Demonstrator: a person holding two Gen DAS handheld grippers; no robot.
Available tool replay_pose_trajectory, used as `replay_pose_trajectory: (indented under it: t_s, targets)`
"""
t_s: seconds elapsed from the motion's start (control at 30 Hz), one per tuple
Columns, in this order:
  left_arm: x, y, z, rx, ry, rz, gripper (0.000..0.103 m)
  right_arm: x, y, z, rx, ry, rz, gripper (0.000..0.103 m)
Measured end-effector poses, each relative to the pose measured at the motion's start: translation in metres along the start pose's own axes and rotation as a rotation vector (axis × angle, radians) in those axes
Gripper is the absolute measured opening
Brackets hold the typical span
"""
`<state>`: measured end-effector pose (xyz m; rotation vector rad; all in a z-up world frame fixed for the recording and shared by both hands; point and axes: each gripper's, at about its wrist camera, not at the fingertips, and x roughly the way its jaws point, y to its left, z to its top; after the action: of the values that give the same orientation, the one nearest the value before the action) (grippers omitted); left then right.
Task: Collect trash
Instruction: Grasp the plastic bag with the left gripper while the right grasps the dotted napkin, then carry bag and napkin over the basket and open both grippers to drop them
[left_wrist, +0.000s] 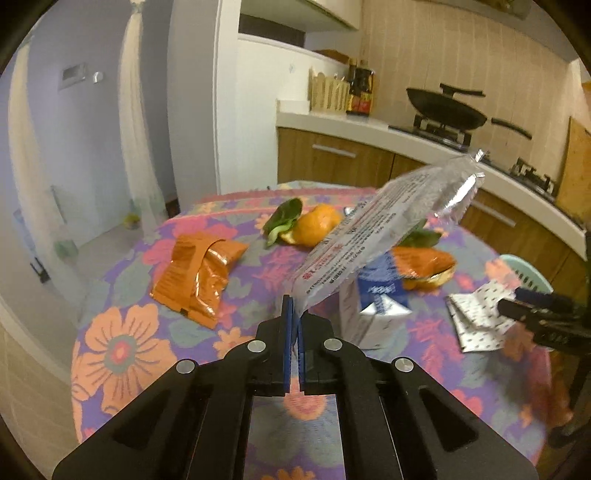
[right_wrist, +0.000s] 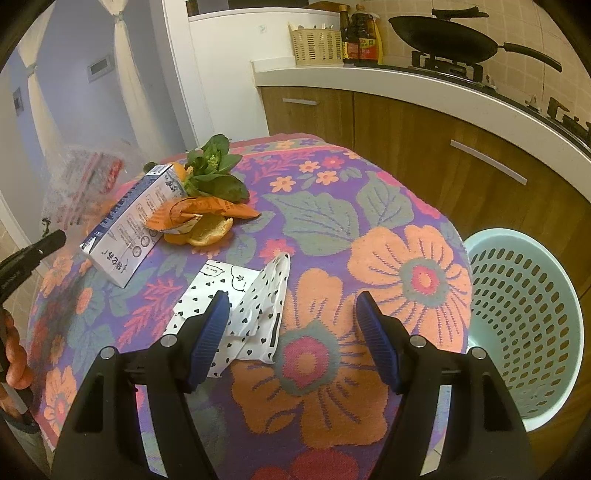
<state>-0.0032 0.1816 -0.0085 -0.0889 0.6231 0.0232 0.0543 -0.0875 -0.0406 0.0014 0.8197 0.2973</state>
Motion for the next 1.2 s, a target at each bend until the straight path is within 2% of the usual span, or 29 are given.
replay_pose_trajectory:
  t_s: [0.2,0.37,0.4,0.47,0.5,0.57,0.87,1.2]
  targets:
    - [-0.009,-0.008,0.003,-0.020,-0.005,-0.047,0.000,0.007,0.001,0.005,0.002,0.037,0.041,0.067]
    - [-0.012,-0.018,0.004,-0.008,-0.011,-0.059,0.000,0.018,0.014,0.010,-0.039,0.085,0.008,0.065]
    - [-0.012,-0.019,0.005,-0.008,-0.010,-0.062,0.000,0.019,0.015,0.011,-0.041,0.091,0.006,0.059]
    - [-0.012,-0.024,0.005,-0.010,-0.005,-0.077,0.000,0.021,0.014,0.010,-0.039,0.104,0.022,0.020]
    - [-0.013,-0.025,0.006,-0.008,-0.004,-0.080,0.000,0.021,0.013,0.010,-0.031,0.106,0.041,0.020]
    - [-0.014,-0.031,0.007,0.004,-0.005,-0.079,0.000,0.015,0.009,0.009,-0.023,0.079,0.057,0.008]
    - [-0.023,-0.075,0.021,0.054,-0.023,-0.112,0.000,-0.031,-0.016,0.007,0.005,-0.055,0.046,0.005]
    - [-0.017,-0.140,0.037,0.129,-0.008,-0.168,0.000,-0.062,-0.078,0.003,0.121,-0.135,0.035,0.004]
